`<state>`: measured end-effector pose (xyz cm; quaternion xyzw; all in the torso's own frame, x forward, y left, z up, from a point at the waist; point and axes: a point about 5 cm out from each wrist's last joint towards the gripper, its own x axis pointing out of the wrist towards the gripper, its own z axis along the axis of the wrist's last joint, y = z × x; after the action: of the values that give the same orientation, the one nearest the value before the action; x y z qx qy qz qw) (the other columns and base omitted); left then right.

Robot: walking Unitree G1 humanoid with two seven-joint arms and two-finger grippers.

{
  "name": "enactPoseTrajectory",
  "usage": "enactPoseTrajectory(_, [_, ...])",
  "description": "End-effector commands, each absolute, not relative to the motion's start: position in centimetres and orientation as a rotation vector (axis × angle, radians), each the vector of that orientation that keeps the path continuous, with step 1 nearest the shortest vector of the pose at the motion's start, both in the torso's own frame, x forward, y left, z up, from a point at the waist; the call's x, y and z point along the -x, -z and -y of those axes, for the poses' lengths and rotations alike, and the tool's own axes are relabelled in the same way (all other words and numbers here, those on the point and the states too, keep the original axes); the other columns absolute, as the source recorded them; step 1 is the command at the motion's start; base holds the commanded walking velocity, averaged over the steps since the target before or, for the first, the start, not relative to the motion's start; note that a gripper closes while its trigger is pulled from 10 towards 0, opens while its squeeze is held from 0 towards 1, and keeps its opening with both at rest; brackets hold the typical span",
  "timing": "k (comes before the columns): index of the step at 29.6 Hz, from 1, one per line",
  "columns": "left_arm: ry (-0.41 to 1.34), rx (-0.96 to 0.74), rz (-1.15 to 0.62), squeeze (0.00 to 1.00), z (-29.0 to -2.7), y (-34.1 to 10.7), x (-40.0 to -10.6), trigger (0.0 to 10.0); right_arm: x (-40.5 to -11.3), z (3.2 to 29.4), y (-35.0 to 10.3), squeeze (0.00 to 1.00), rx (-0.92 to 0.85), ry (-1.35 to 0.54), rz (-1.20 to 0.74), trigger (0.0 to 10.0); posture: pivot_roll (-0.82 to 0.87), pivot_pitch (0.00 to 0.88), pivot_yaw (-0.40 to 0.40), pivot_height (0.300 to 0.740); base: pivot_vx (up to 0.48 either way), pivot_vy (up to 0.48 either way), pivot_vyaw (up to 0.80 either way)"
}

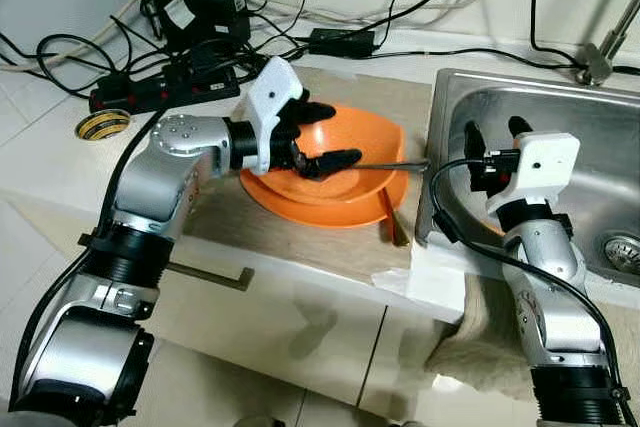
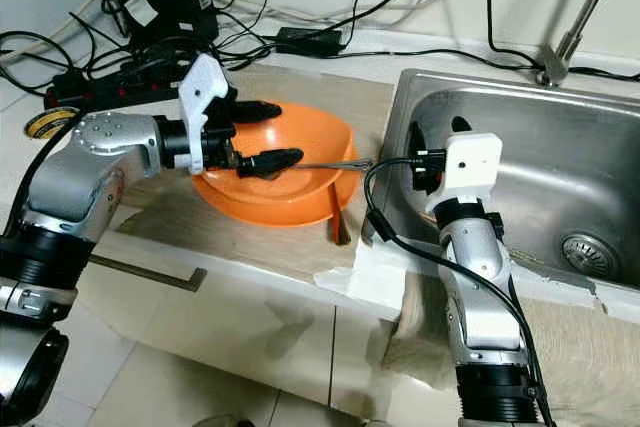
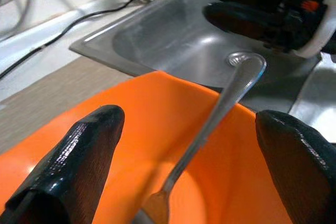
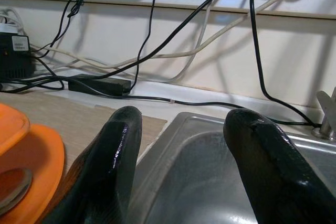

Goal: Kitchen organization

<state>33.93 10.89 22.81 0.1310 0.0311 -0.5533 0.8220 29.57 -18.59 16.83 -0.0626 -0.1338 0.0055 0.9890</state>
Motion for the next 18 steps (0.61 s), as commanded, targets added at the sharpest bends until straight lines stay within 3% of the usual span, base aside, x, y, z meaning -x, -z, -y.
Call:
enactPoseTrajectory(1, [1.189, -0.314, -0.078, 0.00, -11.0, -22.7, -33.9, 10.0, -29.6, 18.3, -17.3, 0.00, 0.117, -0.021, 0.279, 10.0, -0.03, 0.000, 0.067, 0.740, 0.000, 0.000, 0.00])
enactPoseTrajectory(18, [1.216, -0.339, -0.095, 0.00, -9.6, -21.8, -34.4, 10.0, -29.7, 17.1, -18.2, 0.00, 0.094, -0.083, 0.291, 10.0, -0.02, 0.000, 0.055, 0.740, 0.000, 0.000, 0.00])
